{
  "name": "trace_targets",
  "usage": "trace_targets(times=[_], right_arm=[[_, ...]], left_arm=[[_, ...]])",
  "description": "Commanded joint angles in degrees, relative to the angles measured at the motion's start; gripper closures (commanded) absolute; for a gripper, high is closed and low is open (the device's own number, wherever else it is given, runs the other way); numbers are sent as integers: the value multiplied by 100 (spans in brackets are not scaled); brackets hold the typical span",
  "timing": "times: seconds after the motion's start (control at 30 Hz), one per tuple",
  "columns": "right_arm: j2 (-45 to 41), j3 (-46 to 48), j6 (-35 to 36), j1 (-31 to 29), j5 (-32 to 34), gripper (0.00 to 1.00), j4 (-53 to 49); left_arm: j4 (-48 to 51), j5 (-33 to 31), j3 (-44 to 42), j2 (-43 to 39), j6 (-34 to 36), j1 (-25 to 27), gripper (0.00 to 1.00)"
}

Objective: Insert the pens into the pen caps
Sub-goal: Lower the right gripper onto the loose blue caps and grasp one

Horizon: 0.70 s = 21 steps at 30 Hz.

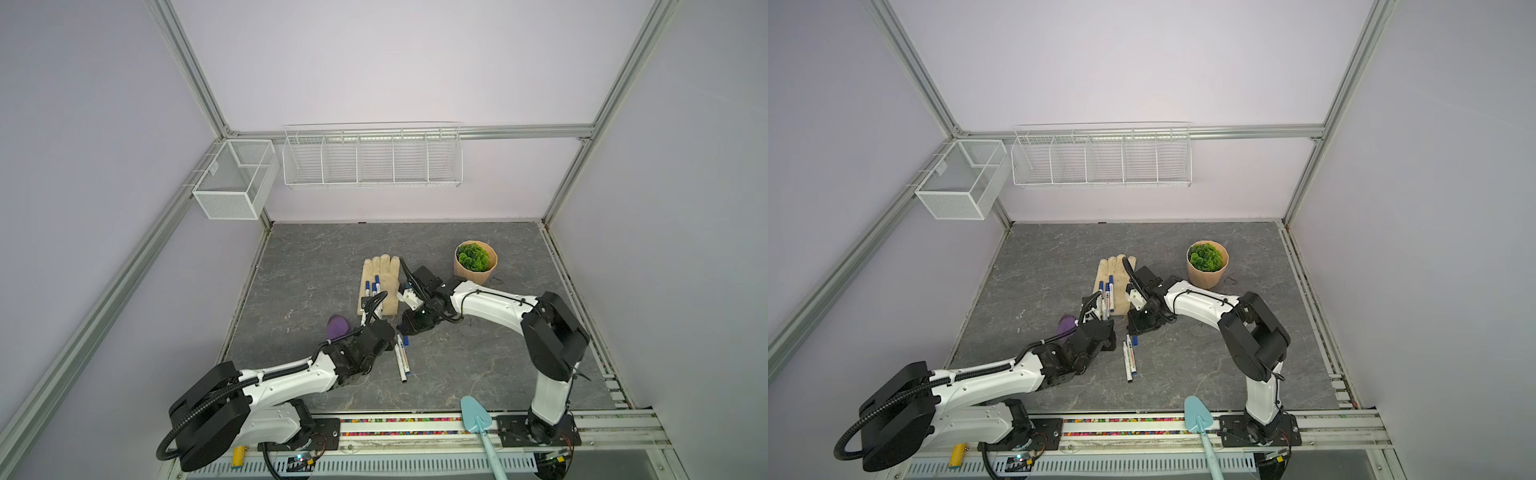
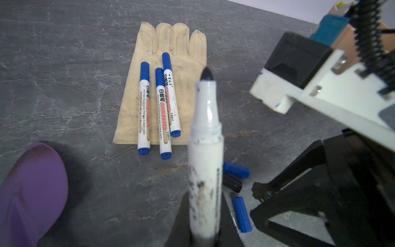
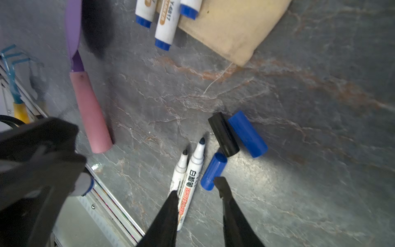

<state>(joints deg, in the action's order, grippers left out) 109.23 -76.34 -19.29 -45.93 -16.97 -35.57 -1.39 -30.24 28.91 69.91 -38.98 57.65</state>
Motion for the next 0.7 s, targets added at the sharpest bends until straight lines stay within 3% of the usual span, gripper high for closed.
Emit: trace_targets(times=[0.0, 0.67], right_arm=[[230, -216, 196, -106, 344, 64, -466], [797, -513, 214, -383, 1582, 70, -1058]], left_arm=[[-20, -132, -57, -82, -134, -26, 100], [-72, -72, -69, -48, -83, -26, 100]])
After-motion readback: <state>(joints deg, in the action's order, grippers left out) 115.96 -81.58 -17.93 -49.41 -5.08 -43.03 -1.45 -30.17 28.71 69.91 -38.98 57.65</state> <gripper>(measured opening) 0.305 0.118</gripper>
